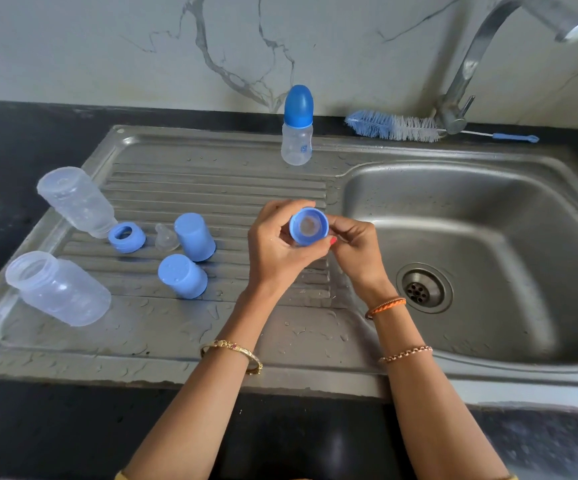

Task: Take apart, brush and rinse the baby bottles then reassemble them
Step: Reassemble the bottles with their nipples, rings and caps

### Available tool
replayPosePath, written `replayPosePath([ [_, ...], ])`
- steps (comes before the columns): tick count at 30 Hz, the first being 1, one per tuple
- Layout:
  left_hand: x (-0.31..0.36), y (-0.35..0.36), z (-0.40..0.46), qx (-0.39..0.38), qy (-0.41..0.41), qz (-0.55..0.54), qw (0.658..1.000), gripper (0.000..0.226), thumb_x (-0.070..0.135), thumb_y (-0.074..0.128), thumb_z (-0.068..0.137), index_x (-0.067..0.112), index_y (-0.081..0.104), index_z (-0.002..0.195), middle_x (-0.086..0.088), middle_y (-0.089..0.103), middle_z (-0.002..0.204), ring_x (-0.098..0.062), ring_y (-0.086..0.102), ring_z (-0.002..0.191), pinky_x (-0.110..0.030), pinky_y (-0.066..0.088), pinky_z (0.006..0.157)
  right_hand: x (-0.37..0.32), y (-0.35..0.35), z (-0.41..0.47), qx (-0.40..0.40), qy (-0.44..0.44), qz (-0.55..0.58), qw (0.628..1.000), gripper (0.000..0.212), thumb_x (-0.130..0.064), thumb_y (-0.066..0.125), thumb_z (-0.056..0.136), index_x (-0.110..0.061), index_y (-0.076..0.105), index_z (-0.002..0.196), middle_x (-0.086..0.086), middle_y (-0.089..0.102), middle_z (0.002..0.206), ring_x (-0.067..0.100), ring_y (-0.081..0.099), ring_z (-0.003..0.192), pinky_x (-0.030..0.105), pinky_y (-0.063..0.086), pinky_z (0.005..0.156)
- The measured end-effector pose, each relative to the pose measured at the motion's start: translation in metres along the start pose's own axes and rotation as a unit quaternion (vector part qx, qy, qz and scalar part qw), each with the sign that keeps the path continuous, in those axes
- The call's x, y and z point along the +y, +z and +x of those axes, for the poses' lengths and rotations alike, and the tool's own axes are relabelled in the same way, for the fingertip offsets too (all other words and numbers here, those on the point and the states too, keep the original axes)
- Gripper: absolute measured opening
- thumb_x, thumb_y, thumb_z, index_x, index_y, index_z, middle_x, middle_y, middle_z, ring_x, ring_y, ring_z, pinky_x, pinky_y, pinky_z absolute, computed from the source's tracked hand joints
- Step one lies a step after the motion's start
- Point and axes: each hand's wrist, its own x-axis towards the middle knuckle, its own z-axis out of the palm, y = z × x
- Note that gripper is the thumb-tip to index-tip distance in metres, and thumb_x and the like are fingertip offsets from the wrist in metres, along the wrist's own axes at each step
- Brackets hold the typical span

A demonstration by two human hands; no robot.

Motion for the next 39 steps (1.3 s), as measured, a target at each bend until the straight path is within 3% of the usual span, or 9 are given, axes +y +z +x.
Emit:
replayPosePath([
  [3,-0.005,-0.002,-0.002,-0.014,-0.002,-0.017,1.0,0.05,0.005,0.081,0.054,0.02,0.064,0.098,0.004,0.061,0.096,0.0,0.058,0.09,-0.014,0.047,0.076,-0.007,-0.001,-0.001,-0.008,0.087,0.102,0.991,0.03,0.001,0.043,0.093,-0.01,0.065,0.109,-0.001,0.071,0.099,0.01,0.064,0.088,0.018,0.049,0.07],
  [6,-0.008,-0.002,-0.005,-0.013,-0.019,-0.017,1.0,0.051,0.013,0.084,0.054,0.015,0.065,0.102,0.007,0.061,0.097,-0.009,0.06,0.09,-0.023,0.052,0.075,-0.006,0.001,-0.002,-0.002,0.081,0.026,0.996,0.019,-0.023,0.054,0.083,-0.026,0.072,0.091,-0.001,0.069,0.097,0.022,0.061,0.098,0.026,0.049,0.076],
  [10,-0.01,-0.006,-0.007,-0.067,-0.041,-0.035,0.996,0.052,0.012,0.081,0.058,0.017,0.063,0.107,0.009,0.059,0.102,-0.01,0.061,0.089,-0.02,0.054,0.071,0.001,0.0,-0.003,-0.006,0.058,-0.02,0.998,0.024,-0.013,0.059,0.079,-0.021,0.07,0.099,0.019,0.068,0.099,0.023,0.064,0.084,0.028,0.052,0.067],
  [16,-0.007,-0.01,-0.007,-0.108,-0.091,-0.089,0.986,0.043,0.002,0.056,0.078,0.026,0.058,0.113,0.008,0.057,0.107,-0.014,0.062,0.092,-0.017,0.053,0.074,0.002,-0.003,-0.002,0.042,0.065,-0.039,0.996,0.024,-0.014,0.058,0.073,-0.027,0.073,0.087,0.017,0.069,0.096,0.036,0.066,0.087,0.055,0.052,0.081],
  [20,-0.009,-0.009,-0.007,-0.08,-0.085,-0.088,0.989,0.044,0.0,0.052,0.076,0.028,0.06,0.109,0.007,0.059,0.104,-0.018,0.063,0.088,-0.029,0.057,0.073,0.001,0.001,-0.002,0.075,0.054,-0.063,0.994,0.024,-0.012,0.059,0.072,-0.032,0.072,0.079,0.01,0.071,0.087,0.034,0.066,0.079,0.049,0.055,0.075],
  [25,-0.005,-0.003,-0.009,-0.035,-0.127,-0.147,0.98,0.041,0.0,0.055,0.074,0.022,0.061,0.108,-0.002,0.056,0.099,-0.011,0.066,0.078,-0.026,0.057,0.063,0.0,0.012,-0.001,0.117,0.02,-0.166,0.979,0.016,-0.002,0.064,0.077,-0.01,0.073,0.087,0.002,0.066,0.081,0.018,0.061,0.076,0.024,0.049,0.067],
  [30,-0.007,-0.004,-0.009,-0.013,-0.179,-0.172,0.969,0.033,0.0,0.059,0.079,0.025,0.065,0.099,-0.017,0.061,0.111,-0.017,0.069,0.076,-0.027,0.056,0.065,-0.003,0.007,0.0,0.051,0.073,-0.047,0.995,0.018,-0.022,0.064,0.075,-0.026,0.073,0.09,0.007,0.072,0.092,0.028,0.068,0.088,0.046,0.054,0.082],
  [35,-0.012,-0.002,-0.009,-0.008,-0.17,-0.117,0.978,0.026,0.021,0.059,0.072,0.036,0.068,0.09,-0.005,0.065,0.103,-0.03,0.066,0.09,-0.042,0.058,0.072,-0.007,0.005,-0.004,0.057,0.052,-0.083,0.994,0.027,0.001,0.066,0.076,-0.015,0.072,0.097,0.001,0.071,0.088,0.018,0.067,0.083,0.033,0.054,0.081],
  [39,-0.015,-0.006,-0.006,0.011,-0.134,-0.089,0.987,0.023,0.017,0.055,0.076,0.027,0.071,0.09,0.012,0.06,0.09,-0.029,0.066,0.085,-0.046,0.058,0.065,-0.009,0.005,-0.004,0.029,0.073,-0.018,0.997,0.032,-0.008,0.071,0.072,-0.008,0.069,0.103,0.009,0.072,0.096,0.028,0.067,0.09,0.035,0.054,0.085],
])
